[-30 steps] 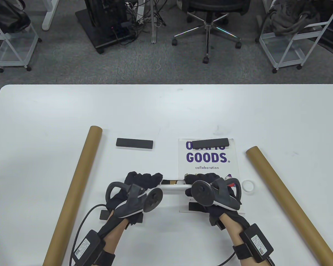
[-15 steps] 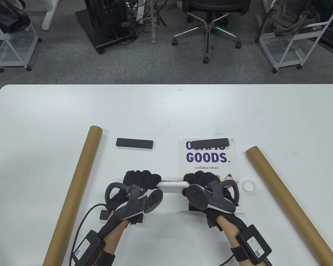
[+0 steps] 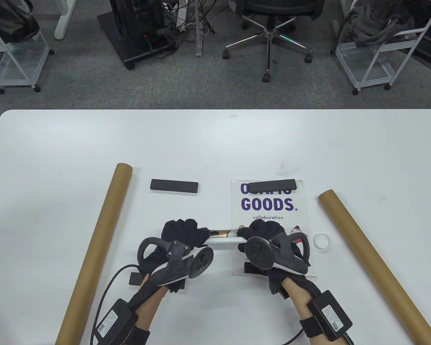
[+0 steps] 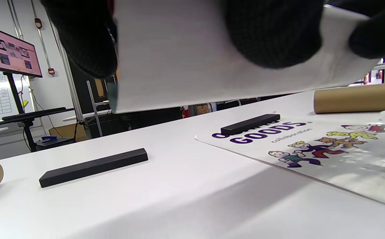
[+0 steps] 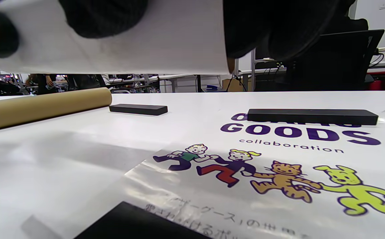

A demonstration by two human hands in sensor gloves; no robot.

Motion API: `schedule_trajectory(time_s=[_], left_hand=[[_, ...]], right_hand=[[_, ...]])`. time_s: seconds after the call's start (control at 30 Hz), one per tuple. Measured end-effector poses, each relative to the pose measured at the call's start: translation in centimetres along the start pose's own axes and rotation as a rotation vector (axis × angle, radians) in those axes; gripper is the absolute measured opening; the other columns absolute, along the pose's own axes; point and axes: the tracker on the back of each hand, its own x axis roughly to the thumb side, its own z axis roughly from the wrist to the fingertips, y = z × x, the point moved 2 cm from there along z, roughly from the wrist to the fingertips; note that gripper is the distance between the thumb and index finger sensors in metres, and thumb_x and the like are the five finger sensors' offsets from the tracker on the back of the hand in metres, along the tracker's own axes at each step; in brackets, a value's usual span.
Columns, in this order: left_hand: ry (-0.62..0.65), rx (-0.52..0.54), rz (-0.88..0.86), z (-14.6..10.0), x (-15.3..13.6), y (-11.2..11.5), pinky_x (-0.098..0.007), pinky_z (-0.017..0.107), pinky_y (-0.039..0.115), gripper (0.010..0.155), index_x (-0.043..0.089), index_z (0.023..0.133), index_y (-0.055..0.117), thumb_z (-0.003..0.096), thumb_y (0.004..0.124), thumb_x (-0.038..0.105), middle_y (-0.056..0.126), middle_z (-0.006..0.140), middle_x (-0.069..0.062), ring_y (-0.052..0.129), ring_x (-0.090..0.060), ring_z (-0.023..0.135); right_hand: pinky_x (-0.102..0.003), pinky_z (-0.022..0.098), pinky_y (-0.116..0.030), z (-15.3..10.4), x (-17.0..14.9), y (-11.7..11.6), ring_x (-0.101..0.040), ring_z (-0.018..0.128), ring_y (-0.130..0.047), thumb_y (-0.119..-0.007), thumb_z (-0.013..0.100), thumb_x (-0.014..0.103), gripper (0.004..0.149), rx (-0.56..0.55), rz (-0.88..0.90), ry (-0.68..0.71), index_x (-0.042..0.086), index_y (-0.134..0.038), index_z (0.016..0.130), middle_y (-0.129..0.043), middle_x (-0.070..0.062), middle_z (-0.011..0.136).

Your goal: Roll up posters and store in mailing tubes

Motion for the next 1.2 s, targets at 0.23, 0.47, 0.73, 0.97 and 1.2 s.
schedule_trajectory(time_s=[0.23,0.47,0.73,0.97,1.2], left_hand=[[-0.012,0.018,0.004,-0.02,-0.37,-0.08,-0.05,0.076,0.077,0.068,0.032,0.107,0.07,0.0425,0.079,0.054,0.091,0.081,0.008,0.099,-0.016,0.069],[-0.018,-0.007,-0.039,0.06,-0.84,0.16,-0.05,0.076,0.078,0.063,0.031,0.104,0.074,0.0438,0.076,0.052,0.097,0.081,0.007,0.104,-0.017,0.069],[-0.017,-0.012,-0.046,0.04,-0.46,0.18,-0.053,0.076,0.074,0.052,0.034,0.099,0.072,0.0501,0.063,0.048,0.091,0.08,0.007,0.096,-0.02,0.065],[-0.027,0.001,-0.047,-0.05,-0.87,0.02,-0.05,0.075,0.077,0.047,0.038,0.09,0.079,0.0456,0.075,0.051,0.093,0.073,0.009,0.098,-0.017,0.061],[-0.026,-0.008,-0.012,0.04,-0.47,0.22,-0.054,0.078,0.071,0.047,0.039,0.09,0.082,0.0459,0.074,0.052,0.082,0.096,0.003,0.089,-0.024,0.084]], right_hand=[[-0.069,0.066,-0.063,0.0,0.1,0.1,-0.035,0.062,-0.084,-0.068,0.044,0.039,0.055,0.013,0.039,0.034,0.018,-0.07,0.096,-0.078,-0.008,0.077],[-0.062,0.062,-0.075,-0.07,-0.23,0.53,-0.03,0.055,-0.094,-0.071,0.042,0.042,0.06,-0.037,0.052,0.022,0.018,-0.07,0.096,-0.089,-0.003,0.071],[-0.067,0.064,-0.067,-0.09,-0.36,0.35,-0.035,0.059,-0.086,-0.061,0.049,0.039,0.056,-0.005,0.078,0.02,0.015,-0.062,0.099,-0.081,-0.008,0.077],[-0.064,0.063,-0.071,-0.12,0.19,0.19,-0.03,0.053,-0.088,-0.067,0.046,0.041,0.052,0.004,0.056,0.025,0.019,-0.066,0.093,-0.084,-0.003,0.07],[-0.066,0.064,-0.069,-0.08,-0.02,-0.12,-0.034,0.062,-0.09,-0.069,0.045,0.041,0.052,-0.002,0.063,0.023,0.019,-0.073,0.092,-0.084,-0.007,0.078]])
